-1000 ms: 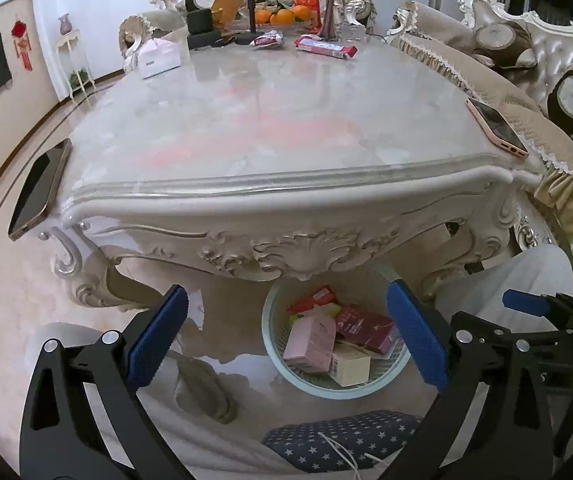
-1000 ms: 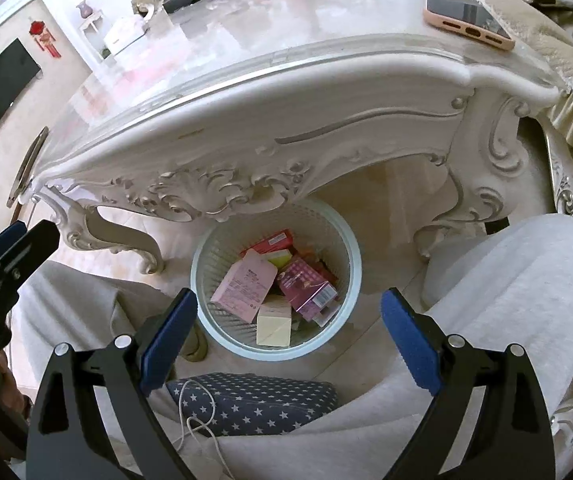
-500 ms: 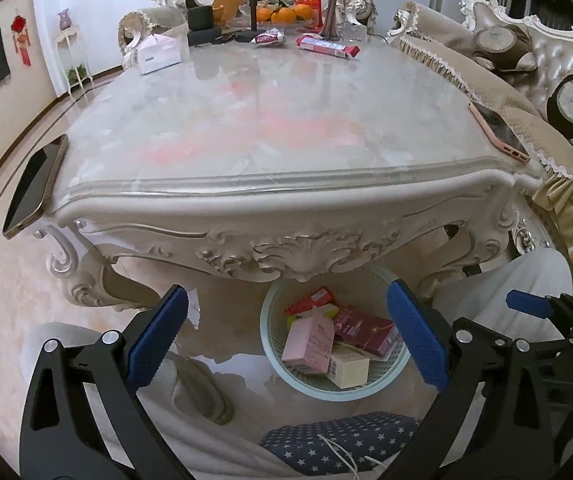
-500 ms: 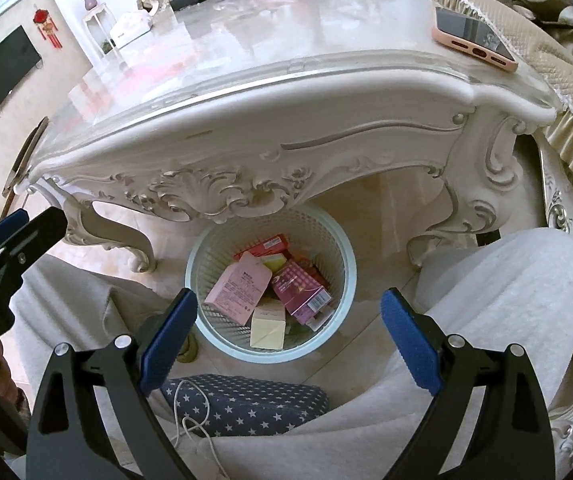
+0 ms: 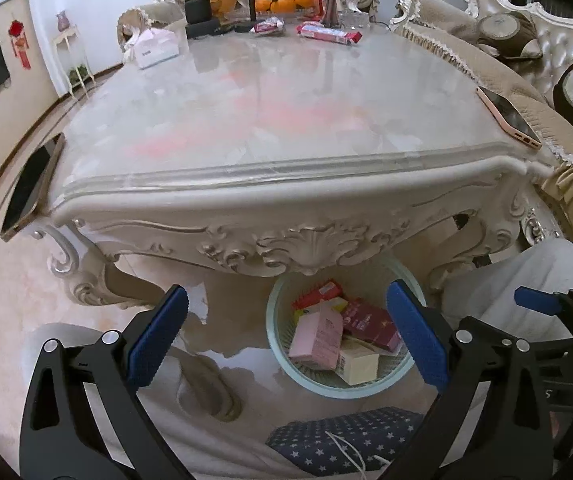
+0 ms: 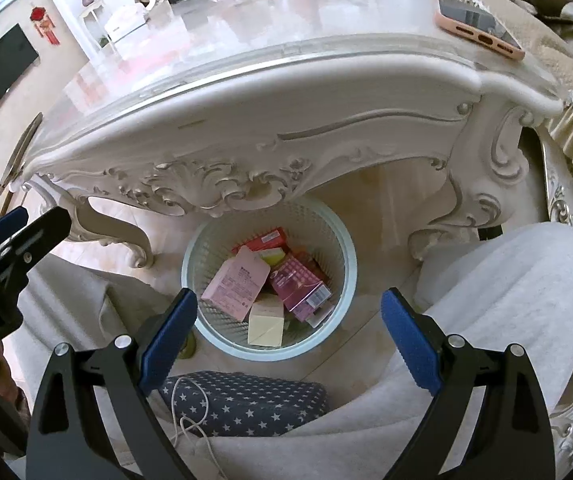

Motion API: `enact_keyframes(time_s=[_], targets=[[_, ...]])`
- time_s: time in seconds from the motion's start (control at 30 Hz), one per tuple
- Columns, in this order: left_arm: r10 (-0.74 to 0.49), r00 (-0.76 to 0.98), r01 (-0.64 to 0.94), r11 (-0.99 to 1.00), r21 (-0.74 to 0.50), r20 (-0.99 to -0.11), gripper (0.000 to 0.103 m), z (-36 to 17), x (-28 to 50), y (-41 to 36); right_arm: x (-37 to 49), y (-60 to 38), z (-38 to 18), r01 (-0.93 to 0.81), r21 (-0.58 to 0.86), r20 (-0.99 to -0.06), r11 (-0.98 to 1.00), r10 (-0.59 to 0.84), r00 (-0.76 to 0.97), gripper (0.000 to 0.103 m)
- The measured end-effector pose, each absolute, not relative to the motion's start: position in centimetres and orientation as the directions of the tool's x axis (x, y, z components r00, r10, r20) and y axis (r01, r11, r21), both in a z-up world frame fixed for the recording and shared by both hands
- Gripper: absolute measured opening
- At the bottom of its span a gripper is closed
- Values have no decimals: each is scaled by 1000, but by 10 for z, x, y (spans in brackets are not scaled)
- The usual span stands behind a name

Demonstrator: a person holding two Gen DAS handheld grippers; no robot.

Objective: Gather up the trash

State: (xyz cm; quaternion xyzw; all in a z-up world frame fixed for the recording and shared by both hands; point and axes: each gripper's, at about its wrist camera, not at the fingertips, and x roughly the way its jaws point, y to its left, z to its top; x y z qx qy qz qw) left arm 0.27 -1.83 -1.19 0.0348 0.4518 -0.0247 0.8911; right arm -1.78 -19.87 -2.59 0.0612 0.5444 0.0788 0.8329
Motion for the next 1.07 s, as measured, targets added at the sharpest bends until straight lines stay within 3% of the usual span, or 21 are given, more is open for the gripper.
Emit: enact_keyframes(time_s=[0.7, 1.07], targets=[[-16, 623, 83, 995, 47, -782, 97, 0, -5, -21, -24, -205, -21, -35, 195, -887, 980, 191, 420, 89], [-20, 578, 95, 995, 43, -816, 97, -11, 4, -19, -18, -197, -27, -48, 187, -899, 981, 190, 395, 89]])
